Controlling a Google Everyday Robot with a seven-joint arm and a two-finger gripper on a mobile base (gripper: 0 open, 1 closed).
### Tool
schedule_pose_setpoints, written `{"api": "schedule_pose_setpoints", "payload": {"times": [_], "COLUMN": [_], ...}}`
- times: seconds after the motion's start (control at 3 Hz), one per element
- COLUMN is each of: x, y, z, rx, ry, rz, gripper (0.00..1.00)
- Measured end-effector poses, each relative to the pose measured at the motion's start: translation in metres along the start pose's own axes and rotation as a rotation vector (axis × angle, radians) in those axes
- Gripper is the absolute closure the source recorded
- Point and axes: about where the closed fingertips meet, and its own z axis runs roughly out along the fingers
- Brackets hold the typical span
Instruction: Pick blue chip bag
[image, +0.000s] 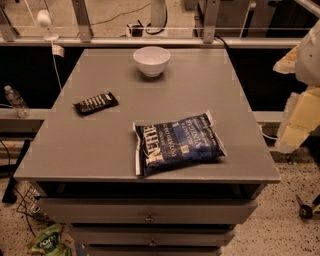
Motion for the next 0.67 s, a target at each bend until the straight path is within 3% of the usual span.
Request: {"api": "schedule_pose_setpoints", "payload": {"times": [0.33, 0.67], "x": [0.000, -0.018], "y": [0.000, -0.010], "z": [0.000, 0.016], "rx": [0.000, -0.027], "ry": [0.000, -0.002], "rz": [0.000, -0.083], "gripper": [0.00, 0.00]}}
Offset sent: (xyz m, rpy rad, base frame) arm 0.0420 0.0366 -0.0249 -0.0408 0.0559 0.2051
